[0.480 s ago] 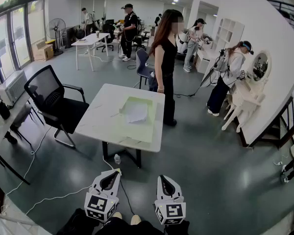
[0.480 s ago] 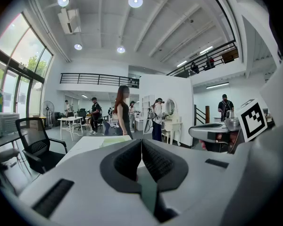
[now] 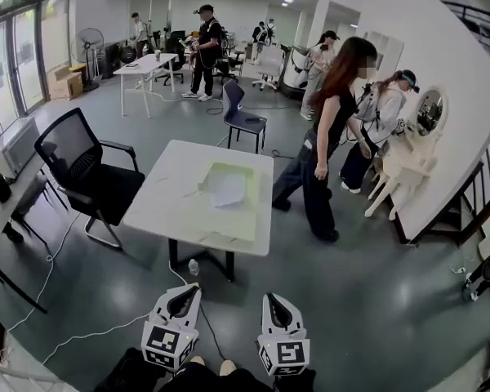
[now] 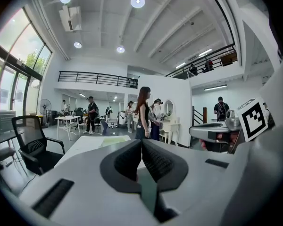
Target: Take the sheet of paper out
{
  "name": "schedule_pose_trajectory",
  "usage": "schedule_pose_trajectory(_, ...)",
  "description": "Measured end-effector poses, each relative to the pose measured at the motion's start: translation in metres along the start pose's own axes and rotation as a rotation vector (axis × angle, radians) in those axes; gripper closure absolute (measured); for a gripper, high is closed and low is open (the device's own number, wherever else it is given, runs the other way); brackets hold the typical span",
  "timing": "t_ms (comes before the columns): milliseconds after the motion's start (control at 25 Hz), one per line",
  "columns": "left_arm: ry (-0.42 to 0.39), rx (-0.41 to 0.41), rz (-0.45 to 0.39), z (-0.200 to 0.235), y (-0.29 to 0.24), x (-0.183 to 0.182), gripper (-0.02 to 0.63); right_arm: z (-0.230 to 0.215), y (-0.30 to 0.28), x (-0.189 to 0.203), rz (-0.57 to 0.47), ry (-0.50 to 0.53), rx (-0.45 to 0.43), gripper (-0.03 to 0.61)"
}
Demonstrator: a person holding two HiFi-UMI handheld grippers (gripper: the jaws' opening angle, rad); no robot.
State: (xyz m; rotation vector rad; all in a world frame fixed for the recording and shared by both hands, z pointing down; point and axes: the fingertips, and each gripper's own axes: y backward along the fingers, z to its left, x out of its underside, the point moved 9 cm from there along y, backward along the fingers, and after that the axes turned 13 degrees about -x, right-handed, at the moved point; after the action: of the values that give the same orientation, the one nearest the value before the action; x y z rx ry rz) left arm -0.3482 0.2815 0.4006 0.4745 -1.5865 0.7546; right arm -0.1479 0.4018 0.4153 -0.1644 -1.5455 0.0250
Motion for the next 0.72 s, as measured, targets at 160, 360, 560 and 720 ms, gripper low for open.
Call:
schedule_pose_trajectory(160, -0.001, 0.032, 0.004, 0.019, -0.010, -0.005, 0.589, 0.009, -0.015, -0.007, 0.009, 0.000, 0.030, 0.561)
schedule_pose_trajectory(360, 0.005, 0.074, 0.000, 0.044, -0.030, -0.003, 0.589, 0.018, -0.034, -0.013, 0.018, 0.010, 0.077, 0.561)
schedule_pose_trajectory(560, 0.017, 0.126, 0.022, 0.049, -0.056, 0.006, 0.589, 0.012, -0.049, -0.006, 0.047, 0.016, 0.112, 0.562)
schedule_pose_trajectory(720, 0.009, 0.170, 0.019, 0.035, -0.084, 0.002, 0.589, -0.014, -0.058, -0.008, 0.039, 0.006, 0.147, 0.561)
